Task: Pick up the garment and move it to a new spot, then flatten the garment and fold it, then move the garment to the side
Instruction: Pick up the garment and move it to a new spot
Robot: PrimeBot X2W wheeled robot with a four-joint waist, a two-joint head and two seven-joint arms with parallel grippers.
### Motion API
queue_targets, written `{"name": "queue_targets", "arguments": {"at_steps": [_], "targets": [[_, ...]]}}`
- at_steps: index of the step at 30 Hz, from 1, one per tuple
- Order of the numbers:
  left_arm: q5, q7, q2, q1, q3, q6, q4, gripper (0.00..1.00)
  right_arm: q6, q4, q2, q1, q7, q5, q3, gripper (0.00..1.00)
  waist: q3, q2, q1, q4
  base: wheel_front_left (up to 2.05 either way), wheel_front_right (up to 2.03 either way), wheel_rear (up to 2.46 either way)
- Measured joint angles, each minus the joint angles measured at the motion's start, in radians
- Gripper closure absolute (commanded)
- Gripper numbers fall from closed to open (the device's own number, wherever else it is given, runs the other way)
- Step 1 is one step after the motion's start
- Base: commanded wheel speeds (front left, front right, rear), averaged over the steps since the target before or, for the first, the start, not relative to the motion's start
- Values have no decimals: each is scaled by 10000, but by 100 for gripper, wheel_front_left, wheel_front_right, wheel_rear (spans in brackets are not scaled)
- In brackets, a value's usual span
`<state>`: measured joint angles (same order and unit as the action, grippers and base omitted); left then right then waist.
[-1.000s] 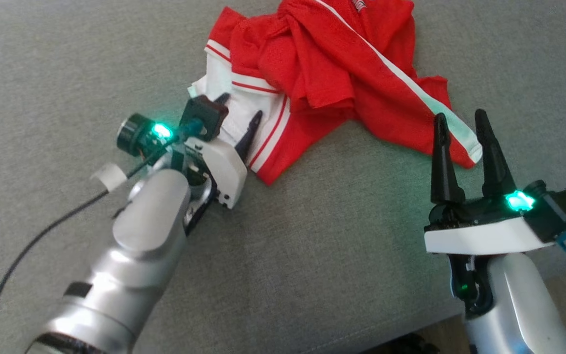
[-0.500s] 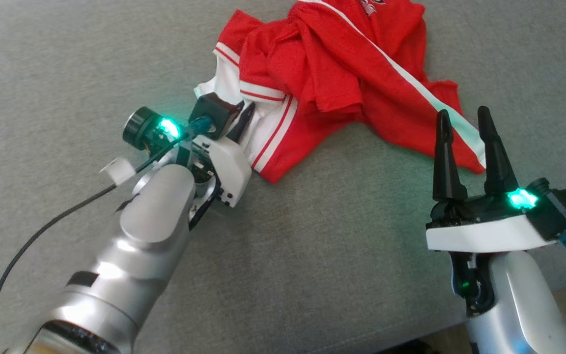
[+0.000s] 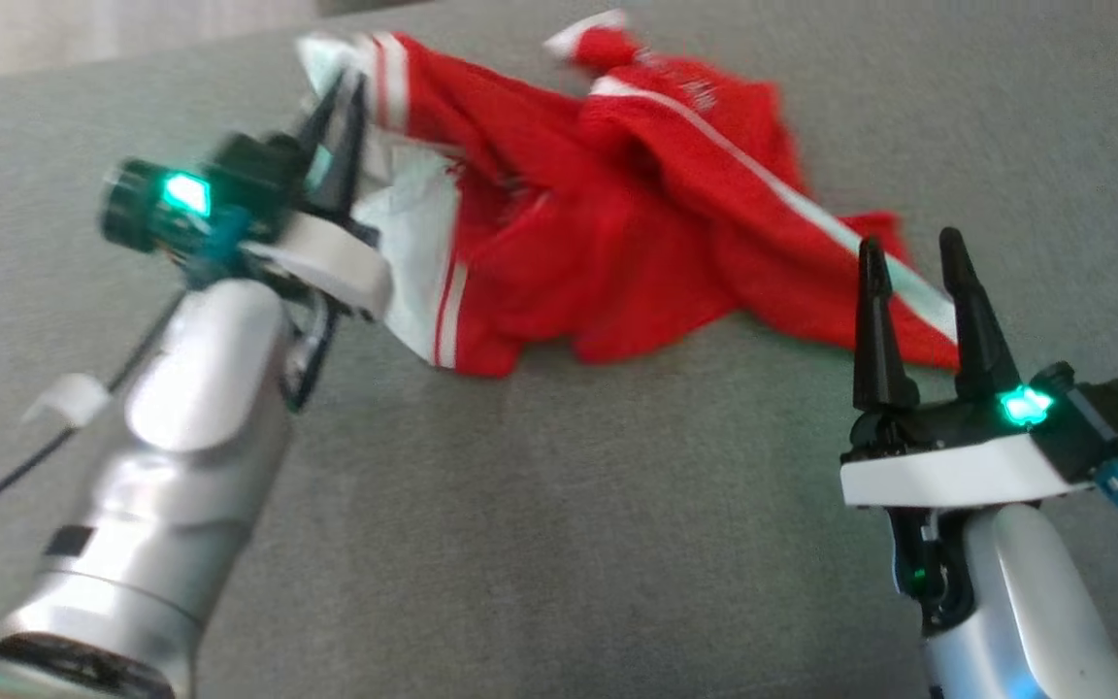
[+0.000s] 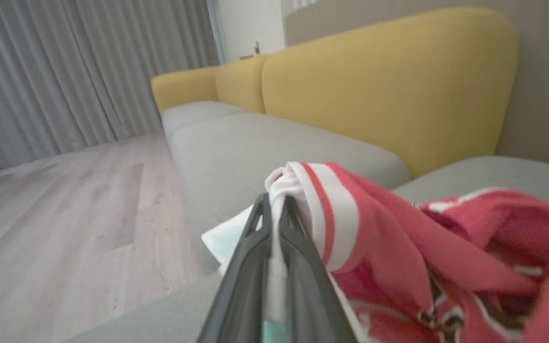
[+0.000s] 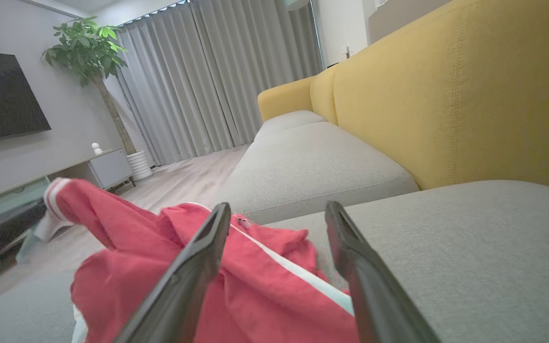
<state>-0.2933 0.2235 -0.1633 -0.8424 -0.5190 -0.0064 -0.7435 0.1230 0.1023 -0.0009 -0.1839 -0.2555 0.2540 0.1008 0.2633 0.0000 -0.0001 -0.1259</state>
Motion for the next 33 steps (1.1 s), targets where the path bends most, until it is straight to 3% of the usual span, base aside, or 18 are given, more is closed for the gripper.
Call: {"name": "queue_targets", "arguments": {"at_steps": [13,21,29,33], "targets": [[-683,234,-1471,1,1588,343,2894,100,2,207,-2,324,0,4,69,0,-787,0,-1,970,0,0,0],[-779,-105,-2911,1,2393,520,3607,100,2,234,-2,328,0,13,73,0,-886,0,0,1154,0,0,0],[-1164,-288,-4660,0,3891,779,3756,100,2,236,-2,341,0,15,12,0,-894,0,1,1219,0,0,0],[-1476,-368,-5101,35,4272,637,3747,100,0,236,-2,428,0,13,-92,0,-900,0,1,1315,0,0,0]]}}
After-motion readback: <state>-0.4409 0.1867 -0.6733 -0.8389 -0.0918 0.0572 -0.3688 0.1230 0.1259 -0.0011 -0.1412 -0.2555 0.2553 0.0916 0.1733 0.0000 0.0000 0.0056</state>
